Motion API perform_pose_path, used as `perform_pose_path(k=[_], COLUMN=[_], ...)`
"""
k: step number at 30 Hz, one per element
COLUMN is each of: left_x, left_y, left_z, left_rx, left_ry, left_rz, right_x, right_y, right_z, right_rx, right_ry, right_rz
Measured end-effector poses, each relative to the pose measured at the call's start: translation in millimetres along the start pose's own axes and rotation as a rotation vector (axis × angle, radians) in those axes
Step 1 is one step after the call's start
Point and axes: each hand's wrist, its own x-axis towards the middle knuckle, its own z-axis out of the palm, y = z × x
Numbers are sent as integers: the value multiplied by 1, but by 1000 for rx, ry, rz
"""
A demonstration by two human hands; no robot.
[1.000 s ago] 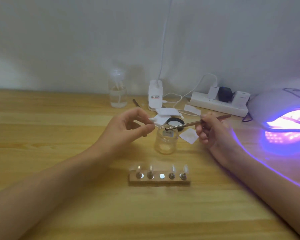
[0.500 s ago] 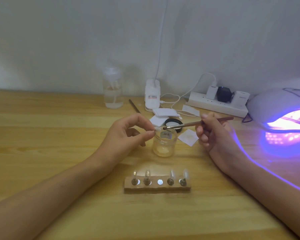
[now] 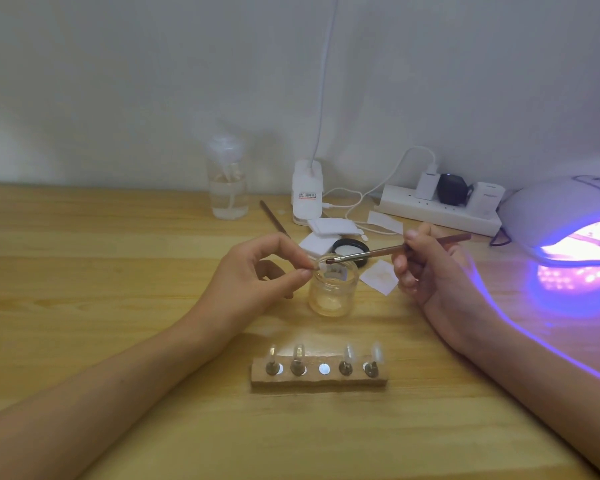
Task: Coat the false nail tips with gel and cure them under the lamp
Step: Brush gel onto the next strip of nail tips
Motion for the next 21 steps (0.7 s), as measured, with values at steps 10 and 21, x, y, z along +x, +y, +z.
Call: perform_pose_path(k=[10,21], left_x=[-1,-1], left_y=[0,-1], left_z=[0,0], left_rx=[-7,-26], left_ry=[0,0], left_rz=[-9,-4], right_x=[-1,-4], right_y=[0,-1], right_z=[1,3], right_rx=[-54,-62], right_ry=[38,-39], right_rz=[-18,-63])
